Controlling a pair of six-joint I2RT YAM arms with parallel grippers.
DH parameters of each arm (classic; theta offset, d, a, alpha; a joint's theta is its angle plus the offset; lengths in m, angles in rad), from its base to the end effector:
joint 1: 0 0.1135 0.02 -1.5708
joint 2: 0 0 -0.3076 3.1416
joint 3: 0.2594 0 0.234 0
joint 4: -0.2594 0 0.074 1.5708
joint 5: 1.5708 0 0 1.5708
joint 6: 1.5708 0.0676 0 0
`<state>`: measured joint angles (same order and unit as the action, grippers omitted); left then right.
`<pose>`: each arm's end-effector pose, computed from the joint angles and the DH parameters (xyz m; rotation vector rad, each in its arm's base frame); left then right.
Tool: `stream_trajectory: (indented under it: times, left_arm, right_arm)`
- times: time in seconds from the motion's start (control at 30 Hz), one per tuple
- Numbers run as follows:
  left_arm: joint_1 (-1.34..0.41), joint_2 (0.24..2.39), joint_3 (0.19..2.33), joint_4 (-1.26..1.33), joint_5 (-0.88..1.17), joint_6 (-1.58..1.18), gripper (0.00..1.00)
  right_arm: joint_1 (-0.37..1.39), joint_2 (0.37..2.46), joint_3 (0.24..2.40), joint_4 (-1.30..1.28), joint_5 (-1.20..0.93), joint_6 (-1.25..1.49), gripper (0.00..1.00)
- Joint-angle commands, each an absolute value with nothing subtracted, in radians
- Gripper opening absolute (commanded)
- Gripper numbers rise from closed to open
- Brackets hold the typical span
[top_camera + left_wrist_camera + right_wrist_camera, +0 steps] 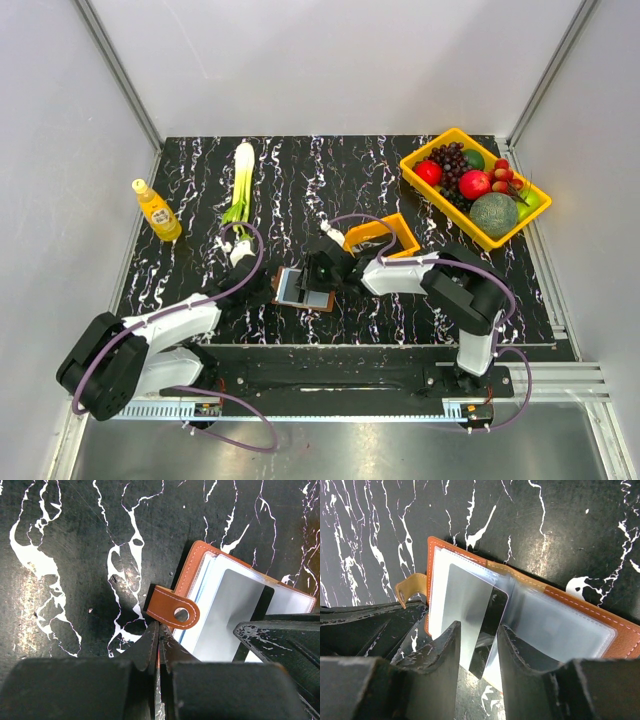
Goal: Put the credit cards into the card holder
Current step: Insert the credit card into the card holder.
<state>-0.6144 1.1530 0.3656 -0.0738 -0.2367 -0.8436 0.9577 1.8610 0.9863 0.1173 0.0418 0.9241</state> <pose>0.1630 -0.0956 0.1708 -0.3849 2.4060 -0.3848 0.2336 0.3271 0.1759 -0.0195 2.5020 0.8400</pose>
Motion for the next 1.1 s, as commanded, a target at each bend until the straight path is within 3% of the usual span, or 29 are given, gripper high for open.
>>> stream_trajectory:
  times: [0.0,0.33,0.7,0.9,1.07]
  left_arm:
    - [-0.617,1.152,0.336,-0.095,-0.199,-0.853,0.0]
    - [-0.621,1.154,0.33,-0.063,-0.176,-0.854,0.0]
    - [-0.623,1.132,0.324,-0.087,-0.204,-0.865,0.0]
    - [-0.626,1.141,0.336,-0.083,-0.198,-0.864,0.0]
    - [-0.624,1.131,0.331,-0.083,-0.198,-0.868,0.0]
  right_arm:
    - [0.991,1.899,1.025,0.064,0.046,0.937,0.41]
    - [1.011,1.937,1.115,0.011,0.032,0.874,0.42]
    - [1.029,1.904,1.173,-0.212,0.265,0.819,0.35]
    - [1.065,1.939,1.247,-0.25,0.25,0.799,0.42]
    - [1.08,1.971,1.288,-0.284,0.255,0.828,0.41]
